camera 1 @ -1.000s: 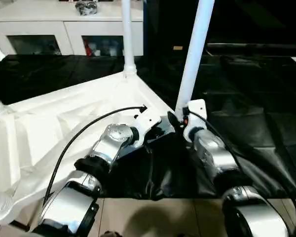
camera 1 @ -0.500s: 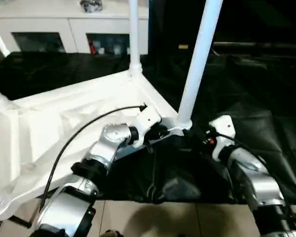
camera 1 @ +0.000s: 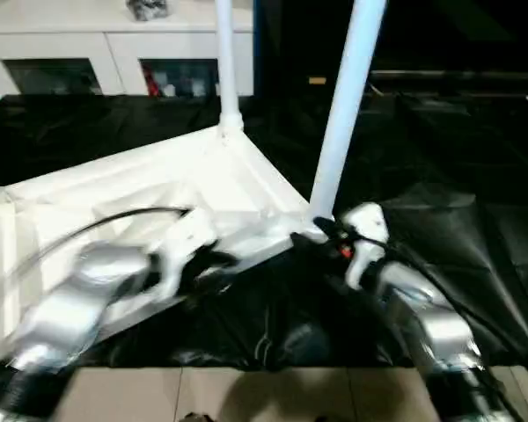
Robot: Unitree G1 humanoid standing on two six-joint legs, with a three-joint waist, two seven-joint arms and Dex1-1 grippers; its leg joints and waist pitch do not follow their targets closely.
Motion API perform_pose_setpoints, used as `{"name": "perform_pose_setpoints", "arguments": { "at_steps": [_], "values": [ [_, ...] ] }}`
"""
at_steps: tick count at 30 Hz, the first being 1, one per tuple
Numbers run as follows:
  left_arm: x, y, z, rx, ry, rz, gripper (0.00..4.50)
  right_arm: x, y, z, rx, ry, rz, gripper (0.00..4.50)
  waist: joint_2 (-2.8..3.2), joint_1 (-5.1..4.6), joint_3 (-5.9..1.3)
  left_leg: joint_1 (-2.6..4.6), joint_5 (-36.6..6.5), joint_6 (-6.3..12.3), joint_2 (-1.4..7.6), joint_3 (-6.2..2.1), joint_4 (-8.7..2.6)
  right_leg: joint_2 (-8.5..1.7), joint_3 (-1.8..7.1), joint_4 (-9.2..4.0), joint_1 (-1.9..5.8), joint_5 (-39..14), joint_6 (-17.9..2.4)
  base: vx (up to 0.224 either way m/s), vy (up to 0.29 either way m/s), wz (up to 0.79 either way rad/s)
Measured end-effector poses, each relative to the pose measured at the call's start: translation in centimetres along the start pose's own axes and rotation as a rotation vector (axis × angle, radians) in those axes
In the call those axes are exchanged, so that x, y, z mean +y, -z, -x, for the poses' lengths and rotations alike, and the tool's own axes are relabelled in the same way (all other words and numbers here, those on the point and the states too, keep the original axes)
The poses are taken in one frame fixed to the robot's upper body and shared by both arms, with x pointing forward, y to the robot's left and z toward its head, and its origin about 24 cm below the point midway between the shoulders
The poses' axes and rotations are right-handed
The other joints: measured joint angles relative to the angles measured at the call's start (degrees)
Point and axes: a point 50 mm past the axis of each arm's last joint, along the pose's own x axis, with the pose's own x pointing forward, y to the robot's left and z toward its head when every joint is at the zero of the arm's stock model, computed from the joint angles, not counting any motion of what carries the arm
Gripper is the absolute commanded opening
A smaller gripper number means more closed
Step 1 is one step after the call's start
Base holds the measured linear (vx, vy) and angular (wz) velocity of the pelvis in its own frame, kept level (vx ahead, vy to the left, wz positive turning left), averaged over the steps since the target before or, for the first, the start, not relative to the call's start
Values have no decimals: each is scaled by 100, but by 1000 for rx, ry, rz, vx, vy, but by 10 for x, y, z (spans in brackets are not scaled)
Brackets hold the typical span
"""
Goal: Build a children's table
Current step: Rotate leg to tighten
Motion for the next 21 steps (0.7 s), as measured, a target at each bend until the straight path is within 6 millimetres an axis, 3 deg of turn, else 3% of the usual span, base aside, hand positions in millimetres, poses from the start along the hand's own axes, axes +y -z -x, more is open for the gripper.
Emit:
{"name": "perform_pose_setpoints", "arguments": {
  "at_steps": [6,10,15,21],
  "values": [
    [-13,15,15,79,-26,74,263,16,-8,-43,5,-14,-22,312,-15,45,-3,1,0,0,-2,-27,3,2,7,2,15,-1,1,0,0,0],
    [-12,29,17,171,-102,96,302,13,-12,-64,18,68,-14,312,-17,49,-3,0,0,0,-9,-54,24,2,10,2,28,-1,1,0,0,0],
    [-9,32,16,217,-170,84,342,0,-18,-74,-5,233,-67,312,-15,27,-2,-2,0,0,-12,-68,30,4,6,7,30,5,-7,0,0,0],
    [-11,34,10,237,-171,63,397,-15,-24,-78,-25,383,-128,312,-14,69,-2,-2,0,-1,-12,-82,38,7,1,38,33,8,-12,0,0,0]
  ]
}}
